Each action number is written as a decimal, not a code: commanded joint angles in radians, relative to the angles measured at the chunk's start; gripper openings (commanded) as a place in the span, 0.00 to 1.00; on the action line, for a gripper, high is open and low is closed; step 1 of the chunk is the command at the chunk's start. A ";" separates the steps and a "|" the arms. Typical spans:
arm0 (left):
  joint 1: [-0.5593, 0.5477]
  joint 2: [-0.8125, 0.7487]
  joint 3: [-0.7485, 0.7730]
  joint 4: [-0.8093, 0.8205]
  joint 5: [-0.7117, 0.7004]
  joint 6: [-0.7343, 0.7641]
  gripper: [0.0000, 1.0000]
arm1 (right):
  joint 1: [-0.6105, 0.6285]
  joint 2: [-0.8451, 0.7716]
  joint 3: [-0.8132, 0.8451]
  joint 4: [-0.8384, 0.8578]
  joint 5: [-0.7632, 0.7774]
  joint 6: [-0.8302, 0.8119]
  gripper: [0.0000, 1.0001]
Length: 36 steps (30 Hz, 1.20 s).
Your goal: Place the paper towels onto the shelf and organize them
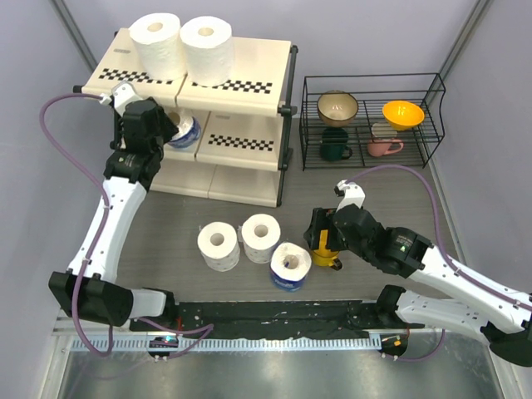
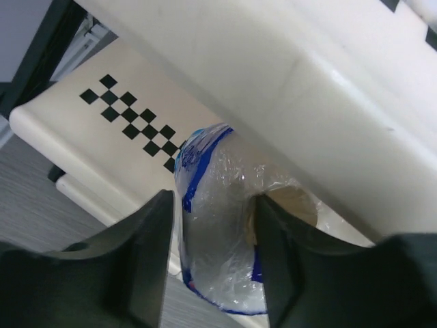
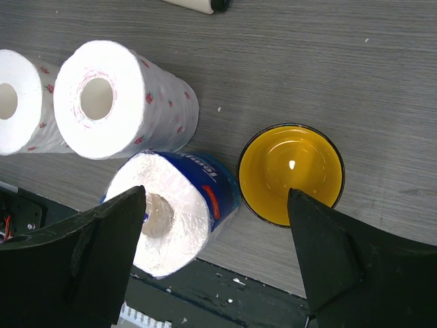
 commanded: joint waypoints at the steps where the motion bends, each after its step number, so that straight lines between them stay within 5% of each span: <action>1: 0.008 0.011 0.050 0.104 0.011 -0.005 0.60 | 0.002 -0.015 0.022 0.012 0.030 0.003 0.90; 9: 0.012 0.012 0.036 0.106 0.016 -0.005 0.90 | 0.004 -0.015 0.028 0.006 0.029 0.000 0.90; 22: 0.018 -0.110 -0.057 0.147 0.051 -0.044 0.95 | 0.004 -0.021 0.019 0.003 0.030 0.007 0.90; 29: 0.012 -0.356 -0.304 0.101 0.172 -0.166 0.98 | 0.004 -0.047 0.025 -0.003 0.060 0.013 0.90; 32: -0.054 -0.474 -0.430 0.069 0.212 -0.214 0.99 | 0.004 -0.061 0.037 -0.015 0.089 0.013 0.90; 35: -0.265 -0.546 -0.502 -0.025 0.068 -0.221 1.00 | 0.004 -0.069 0.071 -0.047 0.132 0.018 0.90; 36: -0.418 -0.560 -0.522 -0.049 0.009 -0.243 1.00 | 0.004 -0.069 0.080 -0.060 0.147 0.021 0.90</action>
